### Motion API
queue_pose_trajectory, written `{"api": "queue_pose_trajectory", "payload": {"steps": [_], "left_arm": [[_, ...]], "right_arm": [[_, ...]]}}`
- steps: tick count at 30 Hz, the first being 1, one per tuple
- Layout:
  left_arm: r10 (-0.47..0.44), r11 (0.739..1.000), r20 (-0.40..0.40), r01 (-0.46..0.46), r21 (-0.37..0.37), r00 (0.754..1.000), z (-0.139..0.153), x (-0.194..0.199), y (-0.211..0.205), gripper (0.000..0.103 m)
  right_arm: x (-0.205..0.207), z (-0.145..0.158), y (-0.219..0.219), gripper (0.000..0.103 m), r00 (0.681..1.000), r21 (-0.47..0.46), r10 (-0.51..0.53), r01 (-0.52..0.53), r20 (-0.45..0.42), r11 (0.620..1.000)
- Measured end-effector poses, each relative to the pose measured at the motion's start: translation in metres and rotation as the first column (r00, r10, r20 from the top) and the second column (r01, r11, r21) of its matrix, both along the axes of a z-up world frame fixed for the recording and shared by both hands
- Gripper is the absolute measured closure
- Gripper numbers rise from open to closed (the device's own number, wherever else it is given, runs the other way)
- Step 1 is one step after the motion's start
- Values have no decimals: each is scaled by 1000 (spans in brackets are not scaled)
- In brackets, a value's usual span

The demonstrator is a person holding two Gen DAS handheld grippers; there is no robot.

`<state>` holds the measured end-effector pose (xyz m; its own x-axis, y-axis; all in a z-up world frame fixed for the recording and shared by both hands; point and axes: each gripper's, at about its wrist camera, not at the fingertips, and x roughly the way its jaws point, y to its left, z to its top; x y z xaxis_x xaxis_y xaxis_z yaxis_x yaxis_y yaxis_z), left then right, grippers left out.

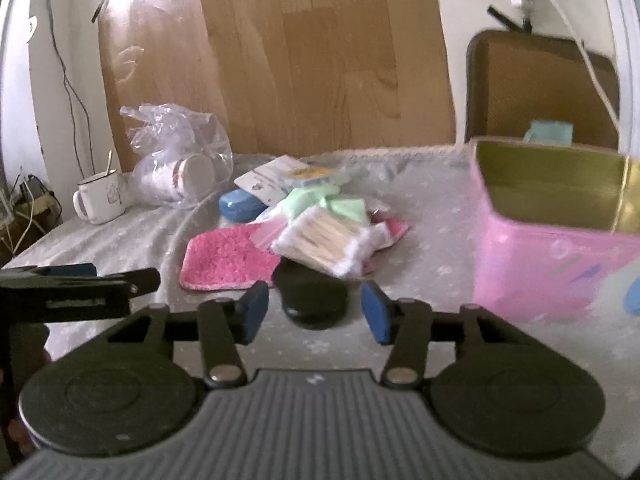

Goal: Organize soft objects
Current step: 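Move the right gripper toward the pink terry towel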

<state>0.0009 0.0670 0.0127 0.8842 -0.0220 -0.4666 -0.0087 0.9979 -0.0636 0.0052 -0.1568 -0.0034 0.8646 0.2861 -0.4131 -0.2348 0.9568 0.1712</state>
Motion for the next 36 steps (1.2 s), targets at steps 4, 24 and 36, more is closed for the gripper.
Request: {"api": "queue_pose_trajectory", "payload": {"steps": [4, 24, 36], "left_arm": [[-27, 1000, 12, 27, 10, 1000, 1, 1, -4, 1], [72, 976, 49, -60, -208, 996, 1, -4, 32, 0], [77, 969, 43, -65, -240, 996, -1, -4, 40, 0]], "right_arm": [[9, -11, 0, 53, 997, 20, -7, 8, -78, 1000], [31, -8, 61, 45, 973, -141, 189, -207, -133, 968], [51, -8, 33, 43, 988, -22, -15, 12, -156, 1000]]}}
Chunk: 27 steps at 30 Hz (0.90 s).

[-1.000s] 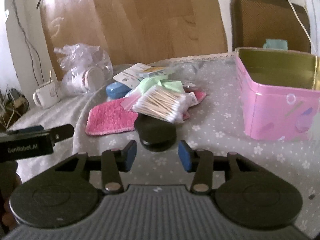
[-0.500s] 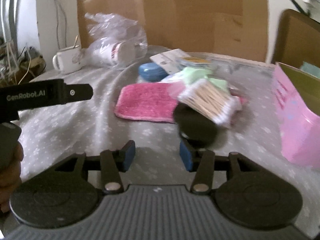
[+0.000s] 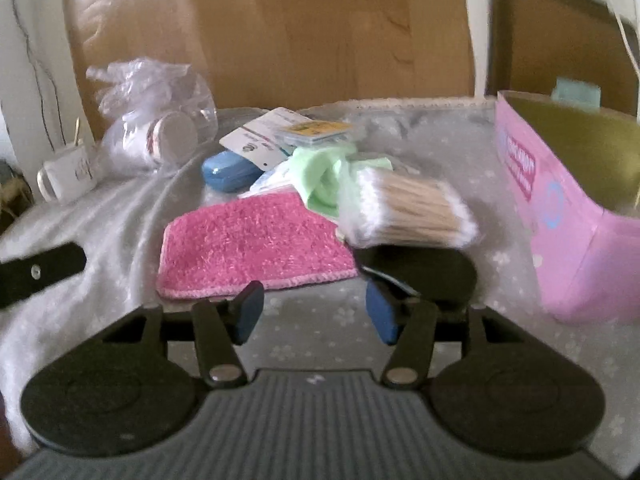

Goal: Organize soft objects
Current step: 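Move the right gripper toward the pink terry towel, then grasp the pink towel edge with the right gripper and lift it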

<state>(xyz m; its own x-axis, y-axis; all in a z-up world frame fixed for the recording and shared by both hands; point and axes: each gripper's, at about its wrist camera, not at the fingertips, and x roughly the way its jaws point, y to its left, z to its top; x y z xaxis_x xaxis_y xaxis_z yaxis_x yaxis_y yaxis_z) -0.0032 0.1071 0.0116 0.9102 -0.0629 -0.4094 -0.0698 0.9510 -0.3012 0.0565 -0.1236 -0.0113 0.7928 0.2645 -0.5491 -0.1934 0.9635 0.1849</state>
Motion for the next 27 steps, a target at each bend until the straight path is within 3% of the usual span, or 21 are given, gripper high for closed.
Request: {"api": "queue_pose_trajectory", "payload": {"steps": [2, 6, 10, 15, 17, 19, 21, 23, 27], "left_arm": [[8, 1000, 5, -8, -5, 1000, 0, -1, 1, 0], [35, 999, 15, -34, -31, 999, 1, -2, 5, 0], [59, 997, 22, -58, -58, 998, 1, -3, 12, 0], [62, 996, 20, -60, -65, 998, 1, -2, 13, 0], [64, 996, 22, -62, -63, 998, 1, -3, 13, 0], [69, 996, 23, -67, -63, 997, 1, -3, 13, 0], [71, 995, 21, -69, -66, 997, 0, -2, 13, 0], [72, 995, 20, -70, -67, 997, 1, -2, 13, 0], [75, 995, 19, -74, -64, 997, 1, -2, 13, 0]], "right_arm": [[-7, 2, 1, 39, 998, 16, 47, -47, 31, 999], [-11, 5, 18, 16, 983, 13, 176, -177, 50, 984], [6, 4, 41, 14, 971, -37, 238, -237, 5, 971], [37, 2, 61, 10, 971, -54, 238, -239, -24, 970], [47, 3, 68, 17, 972, -64, 233, -234, -22, 970], [46, 3, 69, 58, 974, -78, 224, -224, 0, 972], [44, 3, 68, 80, 976, -86, 219, -217, 12, 972], [44, 2, 62, 86, 977, -66, 213, -212, 8, 975], [31, 3, 56, 87, 974, -87, 227, -226, 6, 970]]}}
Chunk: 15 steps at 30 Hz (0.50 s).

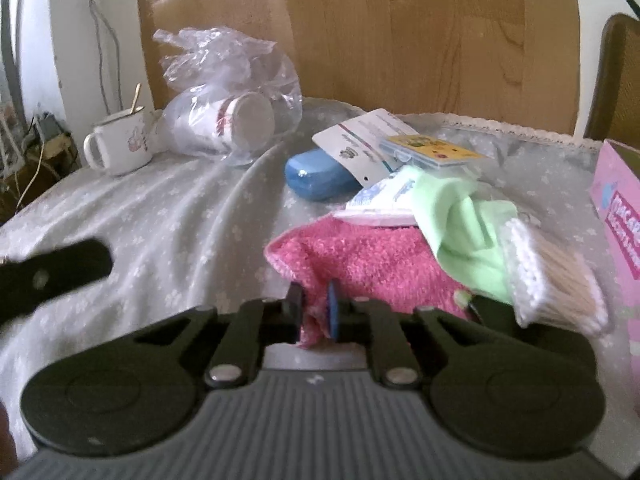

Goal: Organize soft objects
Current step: 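Grasp the pink towel edge with the right gripper and lift it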

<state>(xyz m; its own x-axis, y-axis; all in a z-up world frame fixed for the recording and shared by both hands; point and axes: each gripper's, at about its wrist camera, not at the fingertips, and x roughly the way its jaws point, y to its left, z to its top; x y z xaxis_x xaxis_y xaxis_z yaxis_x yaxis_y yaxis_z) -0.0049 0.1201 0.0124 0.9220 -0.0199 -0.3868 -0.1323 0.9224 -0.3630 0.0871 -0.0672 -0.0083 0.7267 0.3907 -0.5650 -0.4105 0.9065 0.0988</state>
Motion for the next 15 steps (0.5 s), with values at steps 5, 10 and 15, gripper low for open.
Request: {"api": "queue_pose_trajectory", "payload": {"steps": [5, 10, 15], "left_arm": [[3, 1000, -4, -3, -5, 1000, -1, 0, 1, 0], [2, 1000, -6, -2, -3, 1000, -1, 0, 1, 1], [2, 1000, -21, -2, 7, 1000, -1, 1, -1, 1]], "right_arm": [[-35, 1, -10, 88, 998, -52, 57, -55, 35, 997], [-85, 5, -34, 88, 985, -93, 141, -132, 101, 987], [-121, 9, -70, 88, 974, -35, 194, -191, 118, 981]]}}
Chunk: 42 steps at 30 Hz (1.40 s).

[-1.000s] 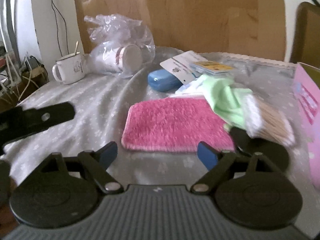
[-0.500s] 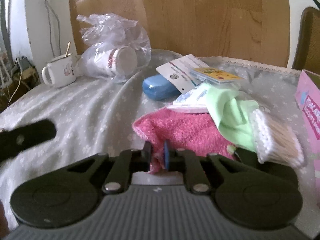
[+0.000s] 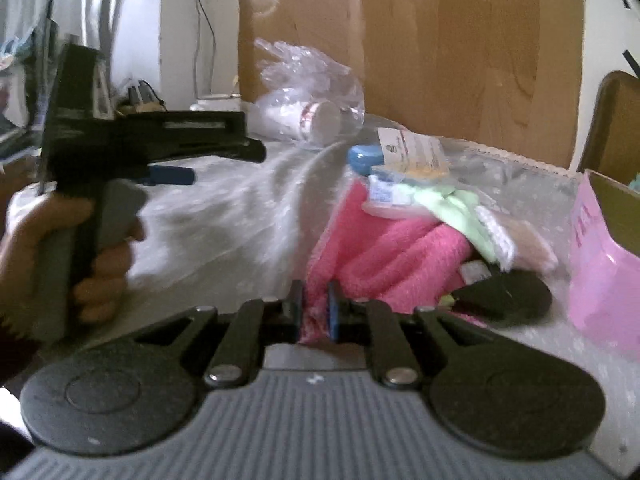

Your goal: Organize soft objects

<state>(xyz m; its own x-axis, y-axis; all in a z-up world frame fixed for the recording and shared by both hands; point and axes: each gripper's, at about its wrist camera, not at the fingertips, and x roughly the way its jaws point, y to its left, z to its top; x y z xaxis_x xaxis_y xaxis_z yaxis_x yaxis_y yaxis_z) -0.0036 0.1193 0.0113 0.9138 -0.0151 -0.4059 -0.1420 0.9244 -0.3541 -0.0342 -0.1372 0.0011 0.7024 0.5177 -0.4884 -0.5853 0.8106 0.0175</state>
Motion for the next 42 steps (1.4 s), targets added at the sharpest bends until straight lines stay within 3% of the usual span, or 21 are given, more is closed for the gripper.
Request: {"api": "queue_pose_trajectory", "payload": {"steps": [4, 9, 11, 13, 16, 19, 21, 22, 25, 28, 33, 34, 35, 36, 37, 38, 39, 40, 42], "left_arm": [[3, 1000, -17, -3, 13, 1000, 0, 2, -2, 1], [-17, 1000, -13, 17, 11, 1000, 0, 1, -3, 0], [-14, 1000, -23, 15, 14, 1000, 0, 2, -3, 1], [-16, 1000, -43, 17, 19, 999, 0, 4, -4, 1], [-23, 999, -56, 25, 27, 998, -1, 5, -6, 1], [-42, 998, -75, 45, 37, 996, 0, 4, -10, 1], [-65, 997, -72, 68, 44, 995, 2, 0, -14, 1], [-82, 996, -77, 85, 40, 994, 4, -4, -19, 0], [-163, 986, -97, 167, 29, 982, 5, -14, -38, 0], [-246, 961, -122, 258, 98, 962, 10, -18, -67, 0], [-378, 909, -201, 403, 105, 904, 3, -16, -104, 0], [-396, 897, -236, 429, 104, 887, -3, -15, -112, 1], [-392, 892, -240, 431, 137, 888, -6, -17, -118, 1], [-393, 878, -246, 441, 185, 886, -9, -22, -126, 2], [-403, 864, -248, 456, 213, 881, -10, -27, -130, 12], [-418, 854, -241, 469, 223, 876, -8, -32, -133, 20], [-436, 852, -234, 482, 203, 869, -6, -36, -132, 42], [-453, 854, -232, 494, 165, 861, -3, -38, -128, 56], [-459, 863, -218, 490, 119, 861, 5, -40, -121, 66]], "right_arm": [[-13, 4, -24, 88, 1000, 27, -8, 8, -8, 1000], [-21, 21, -58, 88, 998, 228, -27, 40, -60, 973], [-26, 31, -66, 88, 996, 344, 54, -26, -71, 939], [-36, 41, -65, 88, 987, 396, 158, -133, -33, 909], [-45, 39, -57, 87, 983, 350, 182, -173, 6, 921], [-33, 23, -60, 79, 998, 241, -42, 52, -48, 969], [-25, 15, -66, 74, 984, 183, -167, 177, -69, 967], [-22, 13, -71, 64, 978, 181, -189, 202, -86, 963], [-23, 12, -80, 34, 975, 231, -193, 214, -110, 949], [-22, 13, -76, 15, 980, 222, -157, 181, -119, 958], [-8, -5, -49, 12, 975, 124, -120, 145, -189, 982], [-7, -8, -42, 14, 976, 111, -121, 143, -183, 984], [-11, -9, -37, 16, 980, 95, -112, 129, -166, 987], [-15, -8, -32, 35, 986, 77, -85, 97, -146, 992], [-20, -7, -27, 64, 990, 68, -46, 55, -134, 996], [-22, -5, -19, 70, 993, 63, -7, 14, -120, 998], [-24, -4, -14, 72, 995, 47, -6, 11, -104, 999], [-24, -3, -7, 77, 997, 22, -7, 9, -76, 1000], [-24, 2, -10, 80, 998, 46, 4, 0, -67, 999]]}}
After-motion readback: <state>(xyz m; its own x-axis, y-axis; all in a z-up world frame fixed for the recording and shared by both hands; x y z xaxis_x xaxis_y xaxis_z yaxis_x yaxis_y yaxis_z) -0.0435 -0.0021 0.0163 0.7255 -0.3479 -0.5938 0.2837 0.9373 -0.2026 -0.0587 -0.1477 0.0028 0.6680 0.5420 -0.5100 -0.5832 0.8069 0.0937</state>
